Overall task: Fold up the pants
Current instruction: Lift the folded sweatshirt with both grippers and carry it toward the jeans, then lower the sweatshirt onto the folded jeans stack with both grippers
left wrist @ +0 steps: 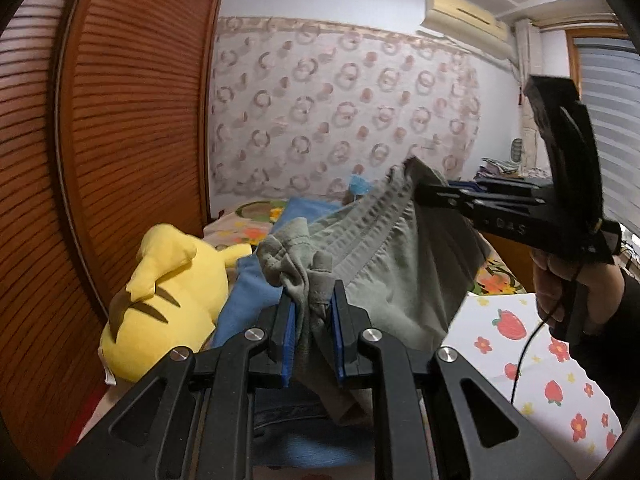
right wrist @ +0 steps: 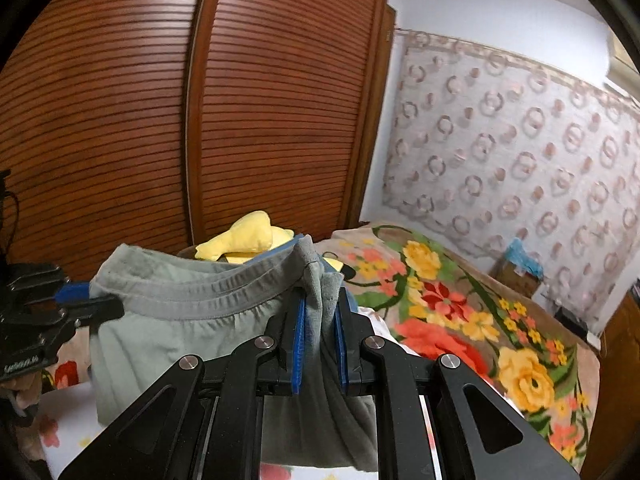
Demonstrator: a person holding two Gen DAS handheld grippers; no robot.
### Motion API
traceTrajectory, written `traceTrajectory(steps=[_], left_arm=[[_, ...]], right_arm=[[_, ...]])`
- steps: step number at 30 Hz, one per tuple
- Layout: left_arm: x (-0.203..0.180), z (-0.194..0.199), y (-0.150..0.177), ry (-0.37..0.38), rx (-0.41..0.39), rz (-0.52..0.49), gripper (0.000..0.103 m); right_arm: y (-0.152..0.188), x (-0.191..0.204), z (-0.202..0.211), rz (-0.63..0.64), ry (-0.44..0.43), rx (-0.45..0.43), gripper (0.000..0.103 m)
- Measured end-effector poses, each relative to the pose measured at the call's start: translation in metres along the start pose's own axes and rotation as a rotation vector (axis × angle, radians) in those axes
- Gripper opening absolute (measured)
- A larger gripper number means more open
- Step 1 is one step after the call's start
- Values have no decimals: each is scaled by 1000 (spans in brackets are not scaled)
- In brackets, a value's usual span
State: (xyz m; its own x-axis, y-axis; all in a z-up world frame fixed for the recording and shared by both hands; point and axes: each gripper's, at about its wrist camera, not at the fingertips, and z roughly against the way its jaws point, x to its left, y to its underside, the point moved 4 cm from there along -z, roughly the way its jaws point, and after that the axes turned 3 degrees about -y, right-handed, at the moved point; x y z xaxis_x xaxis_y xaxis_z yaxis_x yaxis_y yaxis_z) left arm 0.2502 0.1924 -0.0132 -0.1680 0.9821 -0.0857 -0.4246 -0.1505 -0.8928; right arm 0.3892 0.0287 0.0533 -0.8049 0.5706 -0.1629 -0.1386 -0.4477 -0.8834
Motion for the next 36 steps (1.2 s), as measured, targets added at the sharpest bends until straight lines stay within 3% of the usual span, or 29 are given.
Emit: traceTrajectory(steps=[7,16,19,23,27,36], left_arm=[[10,12,8,-39,-25,55,17],[17,16,23,-81,-16,101,18],[20,18,24,-76,-1,109,25],[22,24,22,-87,-7,97,48],[16,30,16,-80,-12,74,49],[-6,7,27,-42,87,-7,49]], right_arm=[[-14,5,-30,80,-41,8,13],[-13,6,-47,61,-93,27,13],[-16,5,-51,48,-102,43,13],[-19,0,-55,10,-100,76,22],[-21,-5,-47,-18,-87,66,37],[9,-21,-34,-81,-162,108,37]])
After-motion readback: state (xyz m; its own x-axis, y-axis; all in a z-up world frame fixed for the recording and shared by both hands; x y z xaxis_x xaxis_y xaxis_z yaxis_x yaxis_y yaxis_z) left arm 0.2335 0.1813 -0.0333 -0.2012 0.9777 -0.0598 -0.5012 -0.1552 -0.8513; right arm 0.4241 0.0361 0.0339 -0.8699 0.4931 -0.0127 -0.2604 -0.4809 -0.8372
